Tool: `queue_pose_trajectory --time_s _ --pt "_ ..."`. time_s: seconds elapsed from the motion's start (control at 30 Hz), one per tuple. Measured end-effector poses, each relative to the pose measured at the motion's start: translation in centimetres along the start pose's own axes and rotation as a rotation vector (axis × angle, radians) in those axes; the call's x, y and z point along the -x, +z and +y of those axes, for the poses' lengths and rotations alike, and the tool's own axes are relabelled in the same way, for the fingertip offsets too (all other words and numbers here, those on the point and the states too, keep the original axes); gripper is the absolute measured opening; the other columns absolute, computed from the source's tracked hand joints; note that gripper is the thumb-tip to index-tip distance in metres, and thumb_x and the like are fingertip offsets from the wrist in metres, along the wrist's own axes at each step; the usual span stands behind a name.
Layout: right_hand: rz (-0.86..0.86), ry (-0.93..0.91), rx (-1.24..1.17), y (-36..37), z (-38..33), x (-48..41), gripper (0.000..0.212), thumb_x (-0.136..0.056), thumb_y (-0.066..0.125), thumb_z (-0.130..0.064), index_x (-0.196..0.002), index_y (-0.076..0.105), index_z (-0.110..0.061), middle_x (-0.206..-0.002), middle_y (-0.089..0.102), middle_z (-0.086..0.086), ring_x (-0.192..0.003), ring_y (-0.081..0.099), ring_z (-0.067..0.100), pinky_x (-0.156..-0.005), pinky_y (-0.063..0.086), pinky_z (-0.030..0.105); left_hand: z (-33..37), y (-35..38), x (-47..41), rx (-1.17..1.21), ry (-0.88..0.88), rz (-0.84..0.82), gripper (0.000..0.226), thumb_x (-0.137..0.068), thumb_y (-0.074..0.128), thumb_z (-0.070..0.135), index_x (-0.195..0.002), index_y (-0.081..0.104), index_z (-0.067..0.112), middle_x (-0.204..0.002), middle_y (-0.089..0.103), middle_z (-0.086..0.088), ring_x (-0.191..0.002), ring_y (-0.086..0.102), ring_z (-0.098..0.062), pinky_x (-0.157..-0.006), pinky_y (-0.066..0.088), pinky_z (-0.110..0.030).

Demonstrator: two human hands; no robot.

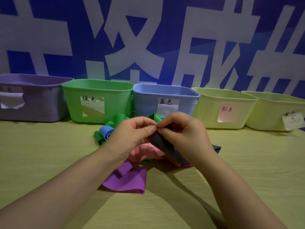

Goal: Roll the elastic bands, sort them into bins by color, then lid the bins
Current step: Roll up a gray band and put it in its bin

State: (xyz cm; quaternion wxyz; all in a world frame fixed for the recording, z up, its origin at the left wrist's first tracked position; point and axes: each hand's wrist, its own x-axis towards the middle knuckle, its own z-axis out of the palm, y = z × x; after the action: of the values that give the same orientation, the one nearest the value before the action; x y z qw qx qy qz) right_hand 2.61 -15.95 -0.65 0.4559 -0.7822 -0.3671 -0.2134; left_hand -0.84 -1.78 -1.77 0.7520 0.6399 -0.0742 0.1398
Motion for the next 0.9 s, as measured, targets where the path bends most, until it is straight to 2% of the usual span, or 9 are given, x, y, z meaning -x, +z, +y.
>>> queue_pose_trajectory --time_s 0.1,0.27,0.37,0.47,0.57,0.8,0.9 --pt "-0.094 0.196 -0.172 -0.09 -0.03 -0.18 0.011 -0.075 0.073 -0.020 -0.071 0.067 -0.029 -0.075 0.070 -0.007 -0.077 0.067 0.009 -0.079 0.055 0.039 0.11 -0.02 0.09 -0.045 0.013 0.003 0.021 -0.084 0.052 -0.010 -0.075 0.061 0.007 -0.056 0.065 0.005 -0.056 0.061 -0.001 -0.056 0.052 -0.014" --pt "-0.072 0.321 -0.216 -0.07 0.00 -0.35 0.015 -0.077 0.074 -0.016 -0.068 0.066 -0.027 -0.073 0.070 -0.002 -0.072 0.066 0.010 -0.073 0.057 0.032 0.21 0.01 0.27 -0.103 0.046 0.000 0.020 -0.084 0.053 -0.009 -0.076 0.062 0.007 -0.059 0.065 0.005 -0.060 0.062 -0.002 -0.056 0.052 -0.015" --pt "-0.073 0.342 -0.239 -0.16 -0.10 -0.42 0.018 -0.075 0.074 -0.013 -0.066 0.066 -0.026 -0.071 0.069 -0.002 -0.073 0.064 0.011 -0.075 0.055 0.033 0.28 0.13 0.48 -0.113 0.019 -0.002 0.020 -0.086 0.052 -0.007 -0.077 0.061 0.009 -0.061 0.064 0.003 -0.057 0.061 -0.004 -0.049 0.050 -0.015" --pt "-0.071 0.373 -0.269 -0.13 0.03 -0.44 0.019 -0.074 0.075 -0.010 -0.065 0.067 -0.024 -0.071 0.068 0.002 -0.073 0.063 0.014 -0.078 0.053 0.039 0.39 0.03 0.39 -0.119 -0.037 -0.044 0.016 -0.088 0.052 -0.002 -0.079 0.059 0.010 -0.068 0.060 -0.003 -0.058 0.059 -0.006 -0.052 0.049 -0.016" --pt "-0.093 0.384 -0.292 -0.16 -0.10 -0.42 0.020 -0.074 0.075 -0.007 -0.064 0.066 -0.022 -0.068 0.066 0.001 -0.072 0.062 0.014 -0.077 0.053 0.039 0.50 -0.05 0.35 -0.074 -0.077 -0.062 0.015 -0.088 0.052 0.003 -0.077 0.058 0.009 -0.066 0.060 -0.002 -0.054 0.059 -0.005 -0.052 0.050 -0.014" --pt "-0.119 0.432 -0.303 -0.69 -0.46 -0.48 0.017 -0.075 0.073 -0.007 -0.065 0.067 -0.019 -0.071 0.069 0.006 -0.075 0.065 0.020 -0.074 0.055 0.037 0.37 -0.09 0.27 -0.179 0.025 -0.087 0.016 -0.083 0.056 -0.007 -0.078 0.060 0.008 -0.062 0.067 0.008 -0.064 0.062 -0.002 -0.062 0.053 -0.017" --pt "-0.112 0.442 -0.300 -0.78 -0.69 -0.41 0.016 -0.077 0.072 -0.008 -0.065 0.066 -0.017 -0.070 0.068 0.006 -0.073 0.064 0.018 -0.072 0.054 0.036 0.12 -0.01 0.31 -0.225 0.068 -0.055 0.017 -0.083 0.056 -0.006 -0.077 0.062 0.009 -0.060 0.066 0.007 -0.062 0.061 -0.003 -0.061 0.052 -0.017"
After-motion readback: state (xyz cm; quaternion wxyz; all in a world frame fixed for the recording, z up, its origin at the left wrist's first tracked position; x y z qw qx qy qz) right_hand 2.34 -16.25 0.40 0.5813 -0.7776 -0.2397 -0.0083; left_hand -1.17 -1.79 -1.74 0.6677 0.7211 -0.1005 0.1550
